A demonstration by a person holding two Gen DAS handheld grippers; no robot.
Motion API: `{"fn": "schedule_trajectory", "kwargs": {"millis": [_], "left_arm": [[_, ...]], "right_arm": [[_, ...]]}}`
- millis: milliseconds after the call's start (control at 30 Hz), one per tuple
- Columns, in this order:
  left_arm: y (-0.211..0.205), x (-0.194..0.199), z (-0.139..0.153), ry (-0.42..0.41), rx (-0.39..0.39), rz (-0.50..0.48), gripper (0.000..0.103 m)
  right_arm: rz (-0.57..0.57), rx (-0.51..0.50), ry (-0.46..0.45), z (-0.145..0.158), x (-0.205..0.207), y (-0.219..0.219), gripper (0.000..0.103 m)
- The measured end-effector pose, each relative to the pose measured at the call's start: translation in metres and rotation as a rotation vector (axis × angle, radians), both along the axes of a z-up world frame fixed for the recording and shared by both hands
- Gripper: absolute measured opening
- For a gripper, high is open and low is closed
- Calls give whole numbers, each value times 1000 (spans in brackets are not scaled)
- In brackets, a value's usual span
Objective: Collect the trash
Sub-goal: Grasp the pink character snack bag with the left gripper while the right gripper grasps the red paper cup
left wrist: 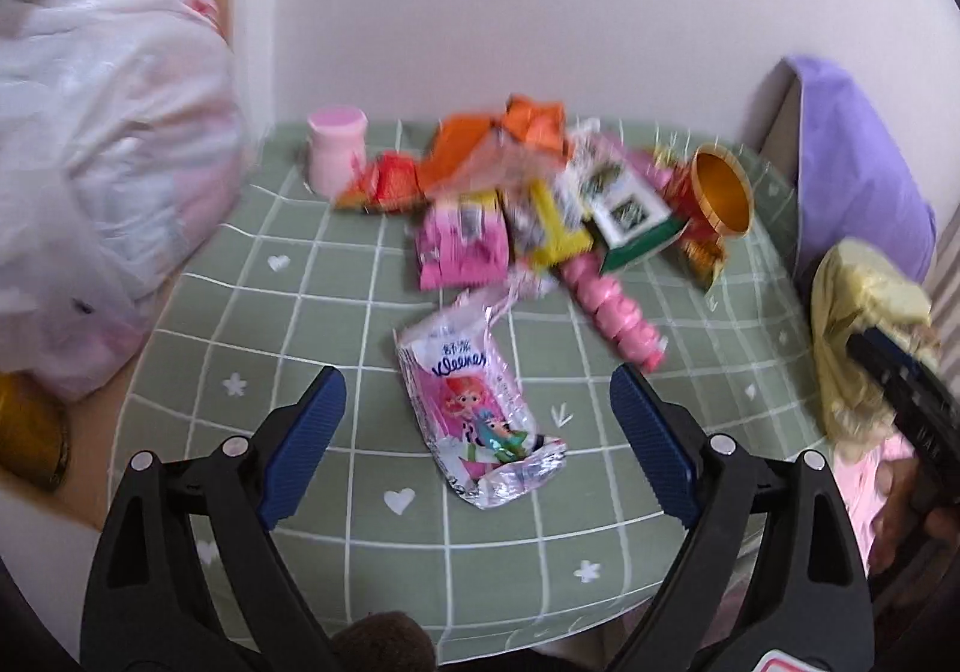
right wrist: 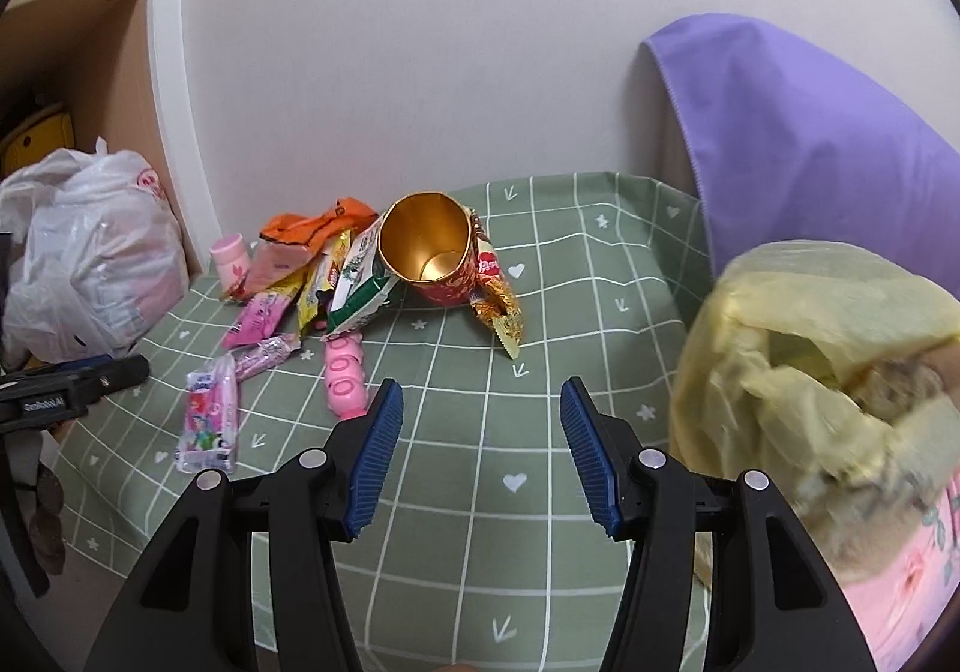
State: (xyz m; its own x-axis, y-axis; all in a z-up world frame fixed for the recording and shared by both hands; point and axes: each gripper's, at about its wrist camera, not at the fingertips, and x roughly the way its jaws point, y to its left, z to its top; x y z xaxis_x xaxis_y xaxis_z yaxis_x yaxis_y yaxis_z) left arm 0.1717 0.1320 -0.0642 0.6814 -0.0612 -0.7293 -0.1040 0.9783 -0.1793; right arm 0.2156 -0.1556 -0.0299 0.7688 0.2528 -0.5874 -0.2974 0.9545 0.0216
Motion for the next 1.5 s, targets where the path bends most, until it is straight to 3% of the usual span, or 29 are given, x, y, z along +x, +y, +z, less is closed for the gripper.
{"fn": "schedule_trajectory", "kwargs": {"millis": [100,367,567,600,667,733,833,1033,1367,1500], "left_arm": [[1,7,-5,-1,66,1,86],[27,29,-46,135,-28,48,79],[18,60,-64,161,-84,14,72],[14,65,-64,154,-57,12,70],[12,72,-65,154,-23,23,54],[15,74,-64,165,-29,43,45],[26,76,-54,152,-100,41,29],[37,75,-8,28,-44,41,27],[40,90,10,13,-63,18,27],[42,92,9,11,-53,27,27]], "right_arm": [[18,-18,9,-6,14,8,52],[23,-24,21,-14,25,22,52],[-43,-35,10,-12,27,20,52],[-59,-40,5,-10,28,20,52],[-73,-42,5,-8,31,19,52],[-59,-62,14,-9,34,20,52],[-40,-72,0,-11,38,23,52],[23,-7,-5,-18,69,41,52],[68,-38,-61,-10,103,71,52],[16,-5,-119,-6,97,63,52]]}}
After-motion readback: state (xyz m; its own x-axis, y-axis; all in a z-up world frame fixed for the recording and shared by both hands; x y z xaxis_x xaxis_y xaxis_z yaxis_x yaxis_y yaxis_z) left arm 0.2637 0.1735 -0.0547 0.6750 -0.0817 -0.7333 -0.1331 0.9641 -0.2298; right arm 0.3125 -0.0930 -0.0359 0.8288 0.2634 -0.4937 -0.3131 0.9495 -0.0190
